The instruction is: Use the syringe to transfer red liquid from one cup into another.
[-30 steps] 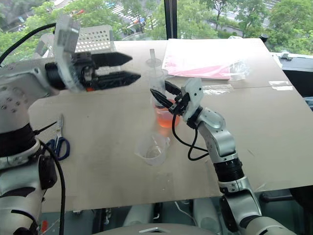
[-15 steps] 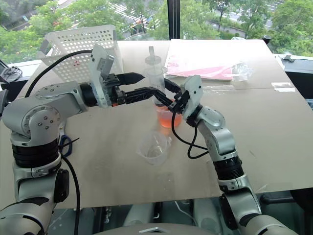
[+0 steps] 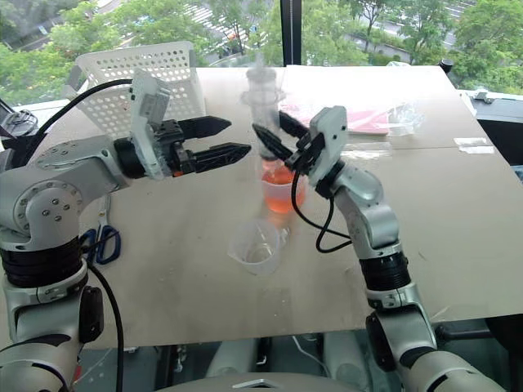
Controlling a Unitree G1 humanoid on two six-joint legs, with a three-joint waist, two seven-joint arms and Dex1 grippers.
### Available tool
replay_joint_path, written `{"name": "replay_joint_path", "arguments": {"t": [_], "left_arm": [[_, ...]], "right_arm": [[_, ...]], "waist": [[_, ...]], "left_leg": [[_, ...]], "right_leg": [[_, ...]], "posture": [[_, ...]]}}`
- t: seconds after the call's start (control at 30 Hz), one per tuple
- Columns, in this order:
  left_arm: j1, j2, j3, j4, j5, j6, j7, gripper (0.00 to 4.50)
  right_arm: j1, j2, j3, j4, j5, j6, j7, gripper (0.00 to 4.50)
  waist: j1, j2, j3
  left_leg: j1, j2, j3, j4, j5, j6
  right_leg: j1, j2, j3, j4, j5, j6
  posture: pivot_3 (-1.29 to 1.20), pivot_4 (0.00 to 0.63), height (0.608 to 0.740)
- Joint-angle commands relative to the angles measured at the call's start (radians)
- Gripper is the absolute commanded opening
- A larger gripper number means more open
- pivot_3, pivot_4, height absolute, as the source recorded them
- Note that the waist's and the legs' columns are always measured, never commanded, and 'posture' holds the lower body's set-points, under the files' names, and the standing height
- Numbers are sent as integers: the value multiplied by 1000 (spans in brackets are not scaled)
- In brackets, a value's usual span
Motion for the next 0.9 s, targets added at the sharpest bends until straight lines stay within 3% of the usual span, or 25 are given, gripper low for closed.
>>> {"name": "replay_joint_path", "arguments": {"t": [0.03, 0.13, 0.23, 0.33, 0.47, 0.6, 0.7, 0.9], "left_arm": [[90, 2, 78, -100, -32, -84, -12, 4324], [184, -1, 118, -154, -43, -151, -30, 4324], [281, 31, 218, -183, -189, -102, -75, 4324], [369, 64, 275, -222, -249, -115, -93, 4324], [568, 68, 453, -299, -457, -99, -54, 4324], [752, 95, 533, -350, -487, -122, -92, 4324], [816, 107, 546, -363, -504, -149, -99, 4324], [979, 141, 628, -384, -455, -199, -223, 4324]], "right_arm": [[-25, -9, -15, -11, 13, -16, 12, 1409], [-30, -14, -15, 8, 9, -18, 19, 1409], [-41, -27, -12, 32, -5, -34, 36, 1409], [-50, -66, 2, 66, -52, -48, 48, 1409], [-62, -50, -65, -4, 105, 31, 73, 1407], [-57, -68, -122, -187, 389, 234, 99, 1406], [-37, -102, -130, -273, 502, 328, 102, 1405], [93, -193, -26, -361, 477, 335, 220, 1405]], "waist": [[-1, 0, 0], [0, 0, 0], [-3, 0, 0], [1, 0, 0], [-4, 0, 0], [3, 1, 1], [7, 1, 1], [2, 1, 0]], "left_leg": [[0, 0, 0, 0, 0, 0], [0, 0, 1, 0, 0, 0], [0, 0, 1, -1, 0, 0], [0, 1, 0, 0, 0, 0], [0, 2, 1, 0, 0, 0], [0, 3, 0, -1, 0, 0], [1, 3, -1, -1, 0, 0], [3, 2, 1, -1, 0, 0]], "right_leg": [[0, 0, 0, 0, 0, 0], [0, 0, 1, -1, 0, 0], [0, 0, 1, -1, 0, 0], [0, 0, 0, -1, 0, 0], [0, -1, 1, -2, 0, 0], [0, -2, 0, -2, 0, 0], [1, -3, -2, -2, -2, -4], [4, -3, -1, -4, -3, -4]], "posture": [[0, 150, 740], [0, 150, 740], [0, 150, 740], [0, 150, 740], [0, 150, 740], [0, 150, 740], [0, 150, 740], [0, 150, 740]]}}
